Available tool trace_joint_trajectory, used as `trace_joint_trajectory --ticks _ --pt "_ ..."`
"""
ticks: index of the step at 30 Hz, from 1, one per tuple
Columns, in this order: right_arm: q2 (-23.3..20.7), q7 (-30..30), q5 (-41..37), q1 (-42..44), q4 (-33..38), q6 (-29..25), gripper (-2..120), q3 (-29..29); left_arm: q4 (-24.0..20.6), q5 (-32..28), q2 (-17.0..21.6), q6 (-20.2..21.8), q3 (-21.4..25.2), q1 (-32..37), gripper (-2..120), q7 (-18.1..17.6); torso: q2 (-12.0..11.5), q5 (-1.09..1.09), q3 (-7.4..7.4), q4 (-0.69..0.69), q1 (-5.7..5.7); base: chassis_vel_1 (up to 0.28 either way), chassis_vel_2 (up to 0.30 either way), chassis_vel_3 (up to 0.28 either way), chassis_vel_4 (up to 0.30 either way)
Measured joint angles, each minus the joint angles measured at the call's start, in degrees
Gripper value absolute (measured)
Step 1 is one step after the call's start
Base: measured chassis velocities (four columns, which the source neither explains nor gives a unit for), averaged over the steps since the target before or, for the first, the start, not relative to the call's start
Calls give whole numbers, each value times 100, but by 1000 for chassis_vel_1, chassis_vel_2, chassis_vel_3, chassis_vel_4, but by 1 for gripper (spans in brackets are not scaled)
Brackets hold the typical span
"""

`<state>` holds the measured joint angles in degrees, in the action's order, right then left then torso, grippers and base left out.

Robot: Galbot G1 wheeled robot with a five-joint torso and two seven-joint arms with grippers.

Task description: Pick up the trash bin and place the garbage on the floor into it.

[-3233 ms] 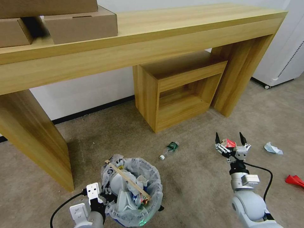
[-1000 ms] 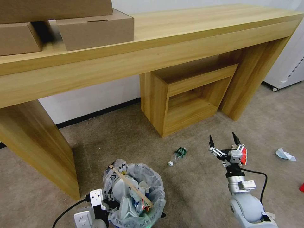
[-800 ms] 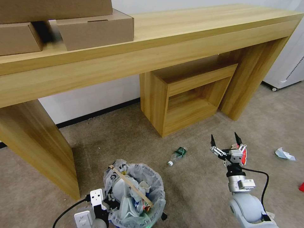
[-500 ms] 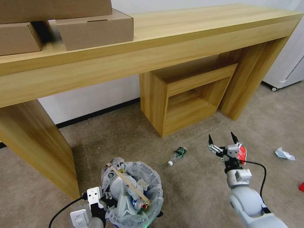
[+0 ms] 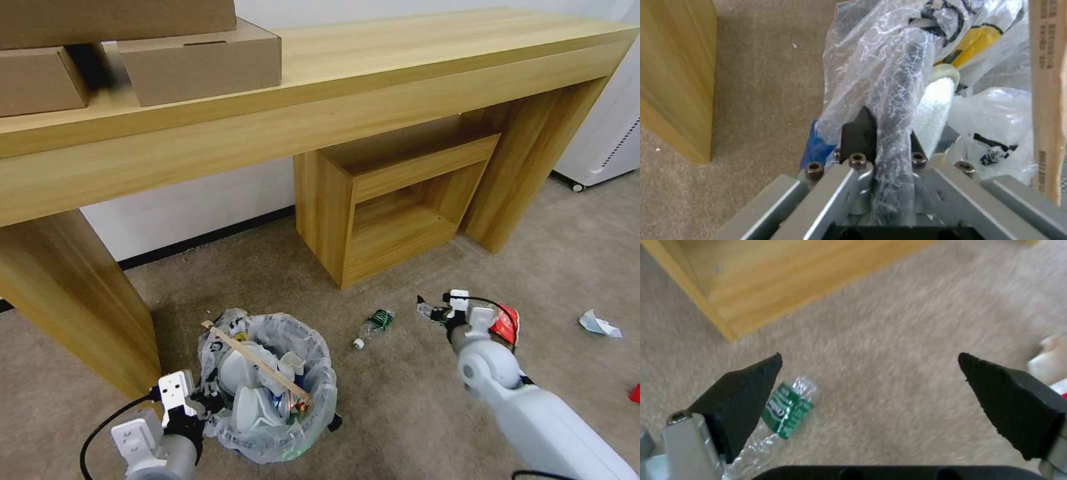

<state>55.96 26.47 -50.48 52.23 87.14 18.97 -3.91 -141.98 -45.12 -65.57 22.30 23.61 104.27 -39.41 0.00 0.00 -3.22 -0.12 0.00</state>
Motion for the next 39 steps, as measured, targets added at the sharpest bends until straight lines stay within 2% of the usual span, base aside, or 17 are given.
trace_joint_trajectory --ticks 3,5,6,7,10,14,23,39 --pt "231 43 -117 -413 -386 55 100 315 58 -1 -20 0 5 -6 0 -5 0 -2 0 -1 0 0 0 0 0" --pt "480 50 -125 -740 -694 55 100 510 110 6 -41 0 2 -19 0 -16 0 -1 0 0 0 0 0 0 0" --pt "740 40 -92 -998 -946 33 100 652 140 14 -56 -2 -3 -20 0 -21 0 -2 0 0 0 0 0 0 0" --pt "740 40 -92 -998 -946 33 100 652 140 14 -56 -2 -3 -20 0 -21 0 -2 0 0 0 0 0 0 0" --pt "1236 -11 105 -1310 -1528 -72 100 851 175 29 -86 -5 -1 -15 0 -29 0 0 0 3 0 0 0 0 0" --pt "1512 -76 234 -1313 -1915 -55 100 740 221 40 -92 -7 20 0 0 -45 0 -2 0 0 0 0 0 0 0" --pt "1862 -87 365 -1172 -2603 -49 100 404 351 124 -152 -17 -83 -36 0 -69 0 1 1 -1 0 0 0 0 0" --pt "2149 -625 954 -1319 -3600 -696 100 235 468 362 -190 -56 -299 3 0 -36 0 0 1 0 0 0 0 0 0"
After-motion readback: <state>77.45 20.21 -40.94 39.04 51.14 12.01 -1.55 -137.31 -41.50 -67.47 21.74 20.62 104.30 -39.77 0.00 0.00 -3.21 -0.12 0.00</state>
